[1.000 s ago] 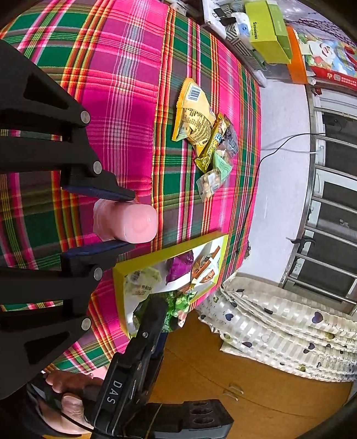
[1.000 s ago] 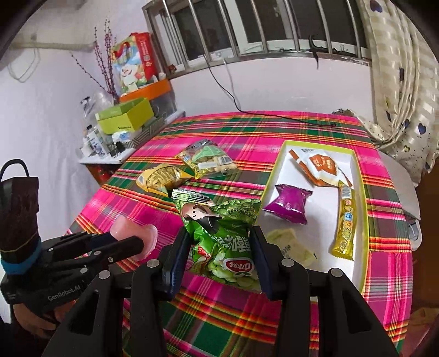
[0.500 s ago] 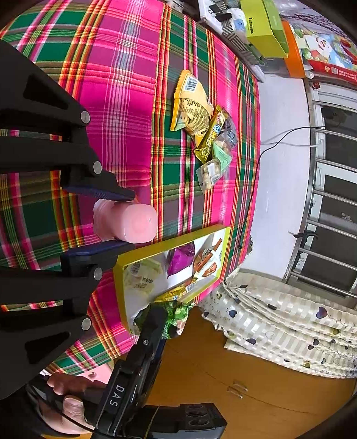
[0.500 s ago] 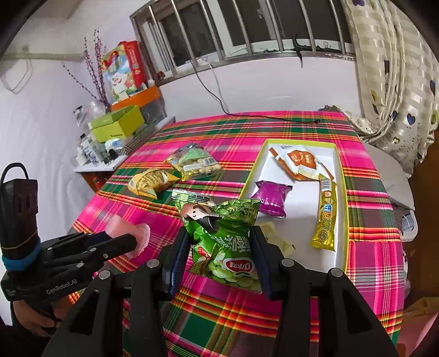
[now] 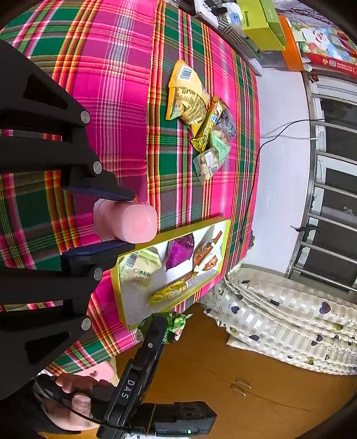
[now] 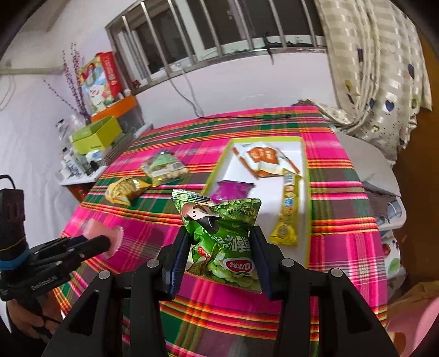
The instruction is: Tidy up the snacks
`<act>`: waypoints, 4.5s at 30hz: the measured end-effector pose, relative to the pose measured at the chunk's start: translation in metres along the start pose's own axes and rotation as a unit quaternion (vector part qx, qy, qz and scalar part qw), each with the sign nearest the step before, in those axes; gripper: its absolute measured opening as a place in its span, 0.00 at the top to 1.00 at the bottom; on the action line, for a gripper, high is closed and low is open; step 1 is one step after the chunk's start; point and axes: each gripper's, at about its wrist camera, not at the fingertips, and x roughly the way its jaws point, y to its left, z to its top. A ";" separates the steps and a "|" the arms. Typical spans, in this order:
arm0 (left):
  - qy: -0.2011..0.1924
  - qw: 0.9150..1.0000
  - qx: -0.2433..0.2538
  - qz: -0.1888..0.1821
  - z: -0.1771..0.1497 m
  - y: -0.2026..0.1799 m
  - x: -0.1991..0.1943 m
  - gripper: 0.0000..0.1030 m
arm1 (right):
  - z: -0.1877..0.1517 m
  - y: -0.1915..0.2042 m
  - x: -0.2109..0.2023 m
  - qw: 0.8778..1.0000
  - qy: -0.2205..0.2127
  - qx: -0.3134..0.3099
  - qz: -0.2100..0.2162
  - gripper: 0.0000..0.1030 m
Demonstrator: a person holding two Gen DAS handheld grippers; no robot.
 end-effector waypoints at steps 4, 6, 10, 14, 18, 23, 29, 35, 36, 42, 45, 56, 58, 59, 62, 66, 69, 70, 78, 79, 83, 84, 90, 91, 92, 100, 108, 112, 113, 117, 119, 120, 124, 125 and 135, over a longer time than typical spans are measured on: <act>0.004 1.000 0.006 -0.005 0.004 -0.006 0.006 0.71 | -0.003 -0.010 0.005 1.000 0.008 0.005 -0.011 0.59; 0.006 1.000 0.010 -0.008 0.006 -0.010 0.009 0.71 | -0.005 -0.015 0.010 1.000 0.014 0.008 -0.015 0.59; 0.009 1.000 0.017 -0.012 0.011 -0.016 0.014 0.71 | -0.009 -0.025 0.021 0.999 0.029 0.017 -0.022 0.59; 0.014 1.000 0.022 -0.016 0.013 -0.020 0.021 0.71 | -0.012 -0.033 0.028 0.999 0.037 0.023 -0.027 0.59; 0.018 0.999 0.027 -0.020 0.016 -0.025 0.027 0.71 | -0.013 -0.035 0.035 0.998 0.050 0.020 -0.022 0.58; 0.023 0.999 0.034 -0.027 0.019 -0.033 0.035 0.71 | -0.012 -0.038 0.034 0.998 0.049 0.021 -0.022 0.54; 0.032 0.998 0.043 -0.037 0.024 -0.043 0.047 0.71 | -0.009 -0.039 0.021 0.999 0.027 0.019 -0.016 0.53; 0.042 0.996 0.054 -0.049 0.031 -0.056 0.062 0.71 | -0.010 -0.045 0.017 1.000 0.015 0.025 -0.010 0.54; 0.043 0.996 0.055 -0.051 0.032 -0.058 0.065 0.71 | -0.010 -0.046 0.016 0.999 0.014 0.027 -0.010 0.54; 0.061 0.994 0.062 -0.064 0.040 -0.065 0.091 0.71 | -0.010 -0.052 0.020 0.999 0.017 0.035 -0.010 0.54; 0.072 0.993 0.059 -0.071 0.042 -0.067 0.106 0.71 | -0.010 -0.055 0.022 0.999 0.019 0.037 -0.009 0.54; 0.079 0.989 0.077 -0.096 0.060 -0.088 0.139 0.71 | -0.006 -0.059 0.023 0.999 0.016 0.045 -0.016 0.54; 0.084 0.987 0.079 -0.109 0.062 -0.089 0.146 0.71 | -0.005 -0.061 0.022 0.999 0.016 0.045 -0.018 0.54; 0.081 0.987 0.080 -0.116 0.063 -0.089 0.147 0.69 | -0.005 -0.061 0.022 0.999 0.016 0.045 -0.020 0.54; 0.070 0.987 0.078 -0.122 0.064 -0.088 0.143 0.50 | -0.005 -0.061 0.020 0.999 0.014 0.044 -0.024 0.54; 0.062 0.989 0.070 -0.118 0.064 -0.081 0.133 0.49 | -0.004 -0.057 0.021 0.999 0.013 0.042 -0.021 0.54; 0.057 0.990 0.061 -0.112 0.062 -0.074 0.122 0.49 | -0.004 -0.051 0.021 0.999 0.013 0.034 -0.018 0.54; 0.057 0.991 0.058 -0.108 0.061 -0.071 0.119 0.49 | -0.004 -0.049 0.021 0.999 0.013 0.032 -0.016 0.54; 0.052 0.995 0.043 -0.072 0.046 -0.050 0.089 0.49 | -0.006 -0.032 0.019 1.000 0.019 0.018 -0.009 0.54; 0.053 0.995 0.039 -0.070 0.044 -0.047 0.085 0.49 | -0.007 -0.029 0.018 1.000 0.019 0.016 -0.007 0.54; 0.050 0.997 0.030 -0.052 0.034 -0.036 0.070 0.49 | -0.009 -0.018 0.014 1.000 0.018 0.008 -0.001 0.54; 0.049 0.997 0.029 -0.046 0.032 -0.034 0.067 0.49 | -0.009 -0.015 0.013 1.000 0.019 0.007 0.000 0.54; 0.033 0.999 0.017 0.002 0.019 -0.016 0.047 0.49 | -0.012 0.002 0.008 1.000 0.021 -0.006 0.008 0.54; 0.031 0.999 0.014 0.009 0.017 -0.012 0.044 0.49 | -0.012 0.005 0.008 1.000 0.022 -0.010 0.011 0.54; 0.029 0.999 0.010 0.014 0.014 -0.008 0.042 0.49 | -0.013 0.009 0.007 1.000 0.022 -0.014 0.013 0.54; 0.023 0.998 -0.013 0.051 -0.004 0.019 0.026 0.49 | -0.017 0.034 0.012 0.998 0.028 -0.034 0.034 0.54; 0.021 0.995 -0.030 0.094 -0.019 0.039 0.021 0.49 | -0.022 0.044 0.021 0.997 0.044 -0.037 0.047 0.54; 0.022 0.993 -0.039 0.105 -0.023 0.046 0.021 0.49 | -0.023 0.048 0.024 0.995 0.062 -0.036 0.062 0.54; 0.023 0.993 -0.040 0.106 -0.024 0.047 0.020 0.49 | -0.023 0.049 0.024 0.995 0.063 -0.038 0.063 0.54; 0.023 0.993 -0.040 0.111 -0.026 0.049 0.018 0.49 | -0.023 0.051 0.025 0.995 0.066 -0.040 0.063 0.54; 0.021 0.993 -0.040 0.114 -0.027 0.049 0.017 0.49 | -0.024 0.051 0.025 0.995 0.067 -0.040 0.062 0.54; 0.021 0.992 -0.040 0.116 -0.028 0.050 0.016 0.49 | -0.023 0.051 0.025 0.995 0.067 -0.040 0.061 0.54; 0.020 0.991 -0.041 0.123 -0.029 0.051 0.014 0.49 | -0.023 0.051 0.025 0.995 0.066 -0.043 0.059 0.54; 0.020 0.991 -0.041 0.124 -0.029 0.051 0.013 0.49 | -0.023 0.052 0.024 0.995 0.065 -0.045 0.058 0.54; 0.022 0.990 -0.049 0.131 -0.032 0.056 0.012 0.49 | -0.024 0.055 0.027 0.995 0.065 -0.052 0.053 0.54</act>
